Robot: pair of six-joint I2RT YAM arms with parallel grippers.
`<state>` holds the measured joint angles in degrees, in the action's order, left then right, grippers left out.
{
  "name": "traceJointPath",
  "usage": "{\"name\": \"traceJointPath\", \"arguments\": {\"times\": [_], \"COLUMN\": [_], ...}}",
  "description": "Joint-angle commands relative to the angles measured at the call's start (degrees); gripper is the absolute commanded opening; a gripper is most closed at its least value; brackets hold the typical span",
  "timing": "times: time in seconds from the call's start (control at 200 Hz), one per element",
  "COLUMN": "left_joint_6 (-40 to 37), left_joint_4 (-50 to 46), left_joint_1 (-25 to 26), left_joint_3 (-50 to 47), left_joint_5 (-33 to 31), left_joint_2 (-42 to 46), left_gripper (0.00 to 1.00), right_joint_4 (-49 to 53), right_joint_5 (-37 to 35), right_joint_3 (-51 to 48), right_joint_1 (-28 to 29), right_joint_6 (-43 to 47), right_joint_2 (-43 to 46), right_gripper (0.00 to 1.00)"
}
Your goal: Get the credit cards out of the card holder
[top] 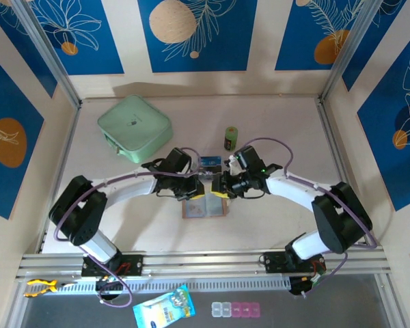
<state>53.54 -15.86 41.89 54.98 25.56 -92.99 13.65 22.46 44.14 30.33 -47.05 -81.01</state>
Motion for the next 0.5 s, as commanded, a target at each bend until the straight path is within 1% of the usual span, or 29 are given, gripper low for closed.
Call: {"name": "traceJointPath", "arguments": {"times": [0.0, 0.355, 0.495], "left_joint_6": [-0.33, 0.34, 0.33], "left_joint_4": [-0.83, 0.83, 1.01], "left_joint_1": [0.96, 2.86, 3.54], "left_joint_3": [1.95, 5.74, 7.73], "left_joint_5": [1.75, 2.49, 3.06], "left_joint_2": [-2.06, -7.34, -9.3], "left_gripper": [0.1, 0.1, 0.14], "right_joint_4": [3.29, 5.13, 5.66], "right_joint_5": [-0.13, 0.24, 0.39], "right_joint_3": [-1.28, -4.09, -5.0], "right_joint_1": [-1.19, -4.26, -5.22], "right_joint_6": [1.35, 2.4, 2.57], "right_joint_2": [2.7, 7.13, 8.3], "right_gripper": [0.29, 0.29, 0.29]}}
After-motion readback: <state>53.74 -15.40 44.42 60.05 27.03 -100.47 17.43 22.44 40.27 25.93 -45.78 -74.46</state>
